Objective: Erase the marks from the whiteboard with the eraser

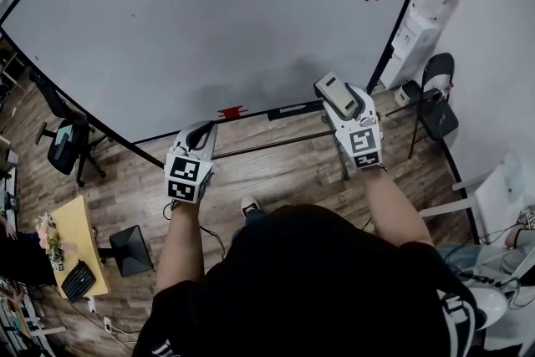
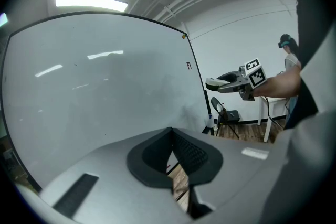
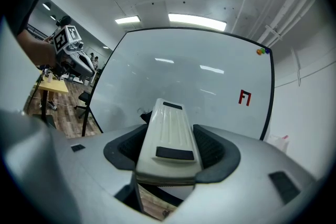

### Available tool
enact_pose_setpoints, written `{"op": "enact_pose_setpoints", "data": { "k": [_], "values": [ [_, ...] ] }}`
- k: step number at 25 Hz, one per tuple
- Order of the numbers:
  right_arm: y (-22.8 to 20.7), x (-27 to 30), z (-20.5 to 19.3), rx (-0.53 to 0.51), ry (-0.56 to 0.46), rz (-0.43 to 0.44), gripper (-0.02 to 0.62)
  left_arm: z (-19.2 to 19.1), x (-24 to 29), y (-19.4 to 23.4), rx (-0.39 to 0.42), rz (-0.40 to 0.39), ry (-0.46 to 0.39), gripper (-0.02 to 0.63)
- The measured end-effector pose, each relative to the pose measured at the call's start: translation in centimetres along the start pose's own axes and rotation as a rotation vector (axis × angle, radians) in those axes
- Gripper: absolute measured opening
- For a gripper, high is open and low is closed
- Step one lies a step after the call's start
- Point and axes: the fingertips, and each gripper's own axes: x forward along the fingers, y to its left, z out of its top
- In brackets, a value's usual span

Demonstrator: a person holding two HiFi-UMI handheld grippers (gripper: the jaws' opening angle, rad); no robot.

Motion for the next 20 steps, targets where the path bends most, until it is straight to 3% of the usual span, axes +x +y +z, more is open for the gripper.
{"op": "enact_pose_setpoints", "data": {
  "k": [20],
  "values": [
    [0.0, 0.0, 0.1, 0.032, 0.0, 0.011, 0.262, 0.8, 0.0, -0.2, -0.021, 0.004, -0.02, 0.011]
  ]
}}
